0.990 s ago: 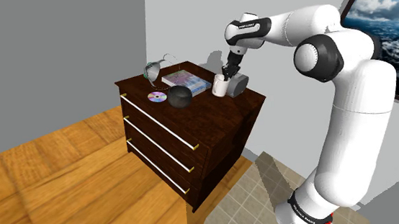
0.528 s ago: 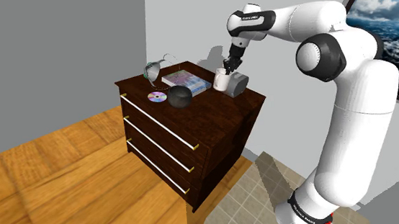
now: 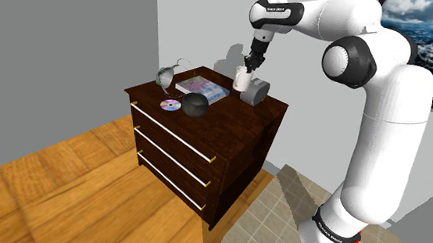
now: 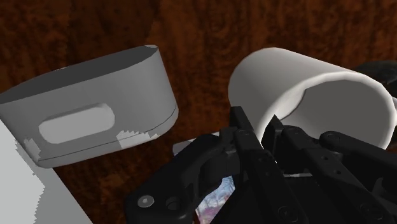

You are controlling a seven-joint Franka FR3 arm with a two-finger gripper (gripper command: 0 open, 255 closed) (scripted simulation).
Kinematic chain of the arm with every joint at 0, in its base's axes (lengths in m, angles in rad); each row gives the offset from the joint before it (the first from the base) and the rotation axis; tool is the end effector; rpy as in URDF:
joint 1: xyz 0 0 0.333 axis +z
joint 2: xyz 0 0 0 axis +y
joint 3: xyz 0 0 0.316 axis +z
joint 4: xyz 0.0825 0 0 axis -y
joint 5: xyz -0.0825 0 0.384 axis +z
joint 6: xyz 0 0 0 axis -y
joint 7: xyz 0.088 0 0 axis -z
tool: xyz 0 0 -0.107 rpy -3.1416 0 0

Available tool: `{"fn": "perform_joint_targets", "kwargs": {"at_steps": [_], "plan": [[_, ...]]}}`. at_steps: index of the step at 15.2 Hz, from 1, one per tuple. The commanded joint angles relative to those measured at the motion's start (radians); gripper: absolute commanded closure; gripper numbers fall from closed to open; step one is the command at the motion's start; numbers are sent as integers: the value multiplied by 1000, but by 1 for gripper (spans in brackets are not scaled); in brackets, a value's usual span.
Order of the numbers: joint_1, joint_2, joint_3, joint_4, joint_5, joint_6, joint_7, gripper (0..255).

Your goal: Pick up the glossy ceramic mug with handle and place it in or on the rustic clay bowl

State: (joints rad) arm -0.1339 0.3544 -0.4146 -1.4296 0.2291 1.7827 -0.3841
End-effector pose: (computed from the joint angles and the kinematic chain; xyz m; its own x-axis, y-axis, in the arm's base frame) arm 0.5963 -0.2941 0.5092 0.9811 -0.1850 0.0574 -0.1810 -0.9811 -0.0683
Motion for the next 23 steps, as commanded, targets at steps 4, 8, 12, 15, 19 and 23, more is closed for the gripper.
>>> {"fn": "perform_joint_targets", "kwargs": {"at_steps": [4,8,12,15,19,23], "plan": [[-7,4,-1,67,0,-62,6,255],[47,15,22,104,-8,-79,91,255],[96,44,47,169,-10,-106,173,255],[128,80,64,239,-7,-134,234,255],[163,152,87,371,0,-188,313,255],[181,269,111,585,16,-277,395,255]]}}
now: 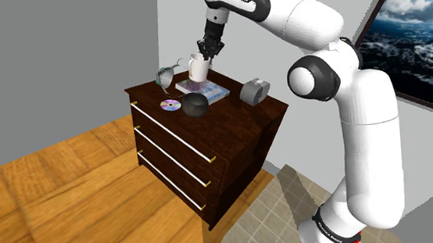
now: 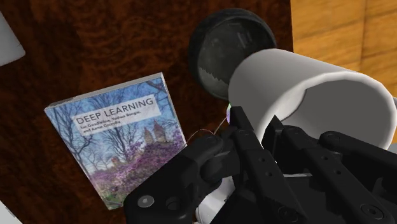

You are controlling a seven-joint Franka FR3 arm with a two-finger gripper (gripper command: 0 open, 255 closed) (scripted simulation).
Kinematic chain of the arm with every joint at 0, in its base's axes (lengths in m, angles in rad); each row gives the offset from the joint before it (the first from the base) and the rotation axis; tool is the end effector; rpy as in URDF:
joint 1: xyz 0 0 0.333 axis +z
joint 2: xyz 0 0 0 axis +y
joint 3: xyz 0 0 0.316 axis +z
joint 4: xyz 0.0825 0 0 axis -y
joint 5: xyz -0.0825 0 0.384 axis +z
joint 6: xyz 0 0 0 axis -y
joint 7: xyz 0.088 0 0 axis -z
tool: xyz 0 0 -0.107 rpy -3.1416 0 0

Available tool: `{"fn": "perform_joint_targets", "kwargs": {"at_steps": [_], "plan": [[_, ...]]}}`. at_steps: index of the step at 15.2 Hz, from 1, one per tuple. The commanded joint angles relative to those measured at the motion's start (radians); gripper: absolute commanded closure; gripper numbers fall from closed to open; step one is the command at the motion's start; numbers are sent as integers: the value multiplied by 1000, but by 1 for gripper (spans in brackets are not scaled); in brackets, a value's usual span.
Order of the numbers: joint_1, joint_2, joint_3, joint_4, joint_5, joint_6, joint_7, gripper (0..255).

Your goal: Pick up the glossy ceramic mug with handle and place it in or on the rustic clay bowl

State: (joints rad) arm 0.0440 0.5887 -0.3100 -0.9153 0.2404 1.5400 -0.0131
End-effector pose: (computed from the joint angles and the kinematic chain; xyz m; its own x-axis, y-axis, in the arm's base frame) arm 0.7059 -0.0871 0.5653 0.9811 -0.1846 0.0580 -0.1806 -0.9812 -0.0684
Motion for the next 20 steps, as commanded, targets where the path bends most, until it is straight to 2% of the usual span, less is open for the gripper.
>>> {"fn": "perform_joint_targets", "kwargs": {"at_steps": [1,9,20], "plan": [[9,23,6,36,2,-12,22,255],[43,-35,0,-171,-10,135,6,255],[66,-55,1,-355,-10,298,-11,255]]}}
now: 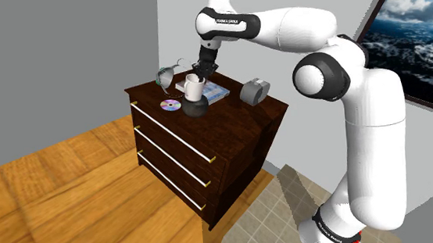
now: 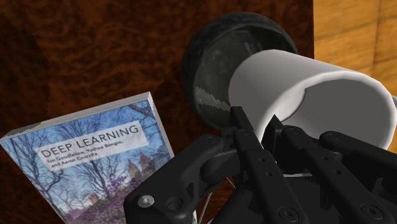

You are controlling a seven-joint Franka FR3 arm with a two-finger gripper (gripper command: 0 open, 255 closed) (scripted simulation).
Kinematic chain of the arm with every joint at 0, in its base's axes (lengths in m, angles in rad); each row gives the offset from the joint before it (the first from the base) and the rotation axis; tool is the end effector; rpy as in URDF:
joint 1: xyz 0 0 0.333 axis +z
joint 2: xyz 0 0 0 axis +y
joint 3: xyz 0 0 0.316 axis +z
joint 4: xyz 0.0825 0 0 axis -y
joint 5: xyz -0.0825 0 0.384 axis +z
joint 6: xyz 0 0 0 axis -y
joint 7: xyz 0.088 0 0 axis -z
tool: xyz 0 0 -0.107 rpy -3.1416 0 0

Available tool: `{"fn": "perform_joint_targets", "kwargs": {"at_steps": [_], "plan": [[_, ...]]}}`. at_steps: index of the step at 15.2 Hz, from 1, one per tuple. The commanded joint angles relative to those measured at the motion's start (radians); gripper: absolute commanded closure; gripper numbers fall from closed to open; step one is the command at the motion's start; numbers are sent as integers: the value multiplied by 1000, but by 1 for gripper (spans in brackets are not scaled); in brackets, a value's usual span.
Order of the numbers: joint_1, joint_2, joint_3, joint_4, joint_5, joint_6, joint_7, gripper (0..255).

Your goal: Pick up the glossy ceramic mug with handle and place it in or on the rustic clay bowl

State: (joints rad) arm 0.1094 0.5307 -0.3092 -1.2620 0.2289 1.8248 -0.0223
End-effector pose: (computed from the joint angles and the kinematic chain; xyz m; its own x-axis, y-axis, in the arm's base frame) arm 0.7102 -0.0739 0.4681 0.9811 -0.1850 0.0564 -0.1811 -0.9811 -0.0684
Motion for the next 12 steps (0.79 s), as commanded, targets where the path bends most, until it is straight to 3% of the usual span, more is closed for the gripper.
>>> {"fn": "perform_joint_targets", "kwargs": {"at_steps": [1,8,9,12], "plan": [[0,3,1,-9,1,13,-2,255],[0,3,1,-9,1,13,-2,255],[0,3,1,-9,1,13,-2,0],[0,3,1,-9,1,13,-2,0]]}}
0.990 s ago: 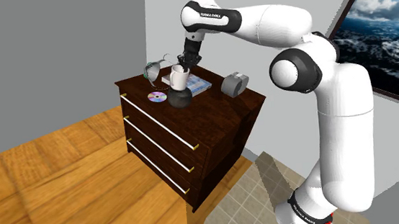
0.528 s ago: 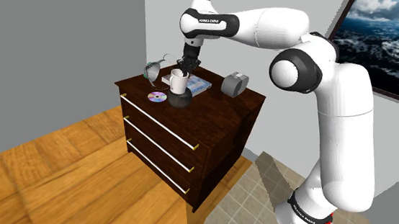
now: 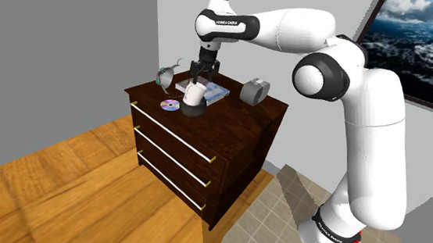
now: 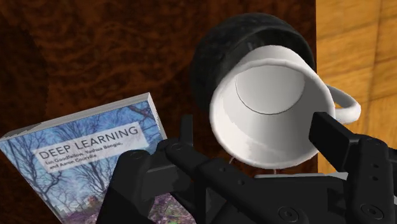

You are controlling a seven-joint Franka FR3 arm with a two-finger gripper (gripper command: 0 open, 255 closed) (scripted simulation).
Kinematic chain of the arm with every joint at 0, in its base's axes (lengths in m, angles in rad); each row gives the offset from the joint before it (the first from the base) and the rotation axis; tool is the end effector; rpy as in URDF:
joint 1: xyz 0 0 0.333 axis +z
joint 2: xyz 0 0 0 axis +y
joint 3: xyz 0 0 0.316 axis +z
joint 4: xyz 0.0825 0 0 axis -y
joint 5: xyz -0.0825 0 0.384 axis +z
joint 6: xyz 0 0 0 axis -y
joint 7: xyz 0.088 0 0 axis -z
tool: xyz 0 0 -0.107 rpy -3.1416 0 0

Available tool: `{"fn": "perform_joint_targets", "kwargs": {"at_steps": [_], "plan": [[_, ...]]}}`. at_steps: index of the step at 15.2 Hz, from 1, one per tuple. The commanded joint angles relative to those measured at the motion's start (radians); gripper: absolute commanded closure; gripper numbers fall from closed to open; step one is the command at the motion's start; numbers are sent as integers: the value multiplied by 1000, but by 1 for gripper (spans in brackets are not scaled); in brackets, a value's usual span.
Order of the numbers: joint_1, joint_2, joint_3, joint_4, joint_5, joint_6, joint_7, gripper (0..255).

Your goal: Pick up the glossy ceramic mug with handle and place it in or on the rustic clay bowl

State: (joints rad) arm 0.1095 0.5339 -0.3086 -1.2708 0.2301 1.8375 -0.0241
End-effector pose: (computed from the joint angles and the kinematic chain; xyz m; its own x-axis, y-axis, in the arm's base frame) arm 0.7110 -0.0742 0.4628 0.9810 -0.1851 0.0573 -0.1811 -0.9811 -0.0684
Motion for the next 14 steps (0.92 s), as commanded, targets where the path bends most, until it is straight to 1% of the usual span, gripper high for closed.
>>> {"fn": "perform_joint_targets", "kwargs": {"at_steps": [1,2,6,14], "plan": [[0,0,0,0,0,0,0,0],[0,0,0,0,0,0,0,0],[-16,-2,-4,124,-4,-125,9,0],[-16,-2,-4,124,-4,-125,9,0]]}}
